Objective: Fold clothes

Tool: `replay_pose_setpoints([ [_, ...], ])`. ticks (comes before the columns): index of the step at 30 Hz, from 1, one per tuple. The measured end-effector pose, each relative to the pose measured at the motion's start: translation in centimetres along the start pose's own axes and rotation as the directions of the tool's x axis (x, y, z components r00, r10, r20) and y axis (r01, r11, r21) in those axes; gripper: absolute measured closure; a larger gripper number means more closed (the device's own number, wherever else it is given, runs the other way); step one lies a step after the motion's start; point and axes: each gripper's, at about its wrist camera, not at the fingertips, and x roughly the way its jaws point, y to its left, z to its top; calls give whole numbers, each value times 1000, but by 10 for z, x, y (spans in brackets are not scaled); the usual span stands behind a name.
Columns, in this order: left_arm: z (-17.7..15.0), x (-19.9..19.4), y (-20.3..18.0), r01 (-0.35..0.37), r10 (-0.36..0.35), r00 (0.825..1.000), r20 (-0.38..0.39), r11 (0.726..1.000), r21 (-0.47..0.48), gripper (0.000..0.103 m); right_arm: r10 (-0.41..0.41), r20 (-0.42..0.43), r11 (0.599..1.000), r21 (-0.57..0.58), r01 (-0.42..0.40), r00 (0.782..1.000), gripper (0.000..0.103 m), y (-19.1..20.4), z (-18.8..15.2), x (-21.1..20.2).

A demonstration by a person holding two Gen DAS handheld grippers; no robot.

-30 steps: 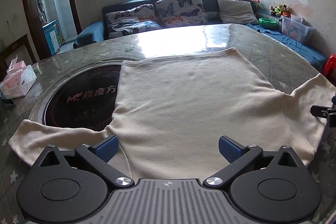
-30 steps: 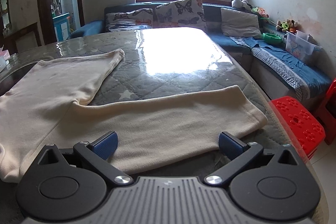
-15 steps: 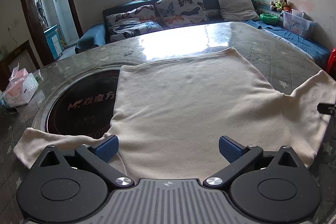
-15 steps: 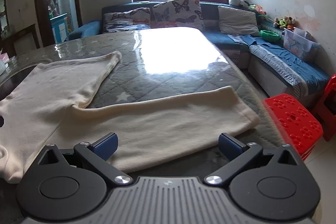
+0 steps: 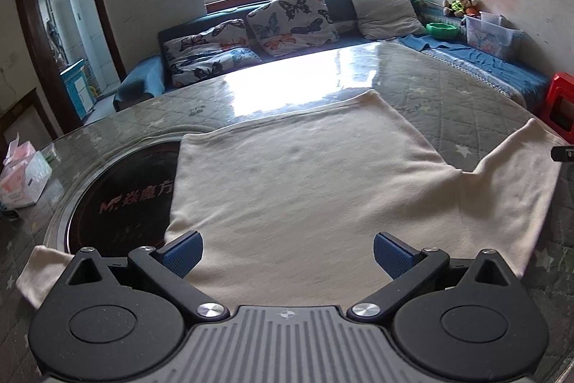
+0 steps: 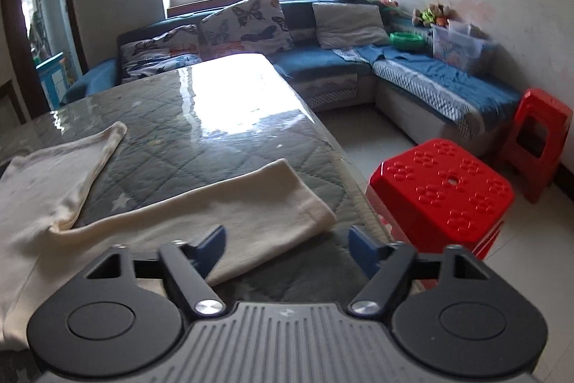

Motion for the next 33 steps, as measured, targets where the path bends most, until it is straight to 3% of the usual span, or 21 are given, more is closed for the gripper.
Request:
replay_pose_setpoints([
  [3, 0, 1, -7, 11, -11, 1000, -1, 1000, 16, 0, 4, -6, 1000, 18, -4, 1000, 38, -6, 3, 5],
  [6, 0, 2, -13, 18, -18, 1000, -6, 999, 28, 0, 7, -13, 999, 36, -6, 1000, 55, -8, 5, 10],
  [9, -1, 4, -17, 23, -22, 1000, -12, 999, 39, 0, 0, -18, 999, 36, 1, 1000, 62, -7, 5, 13],
  [13, -2, 6, -21, 26, -25, 999, -20, 999, 47, 0, -19, -11, 998, 54, 20, 1000, 85, -10, 7, 15],
  [18, -2, 8, -24, 28, -27, 999, -27, 998, 54, 0, -3, 4, 995, 96, 3, 1000, 79, -19, 9, 16],
  [23, -3, 8, -28, 42, -41, 999, -30, 997, 60, 0, -12, 4, 996, 93, 12, 1000, 80, -19, 10, 22],
  [26, -4, 7, -31, 54, -52, 998, -30, 996, 68, 0, -3, 24, 995, 104, 1, 1000, 95, -18, 9, 20],
  [33, -7, 8, -44, 105, -102, 994, -34, 990, 96, 0, 18, 130, 991, 130, -35, 991, 98, -26, 14, -12],
])
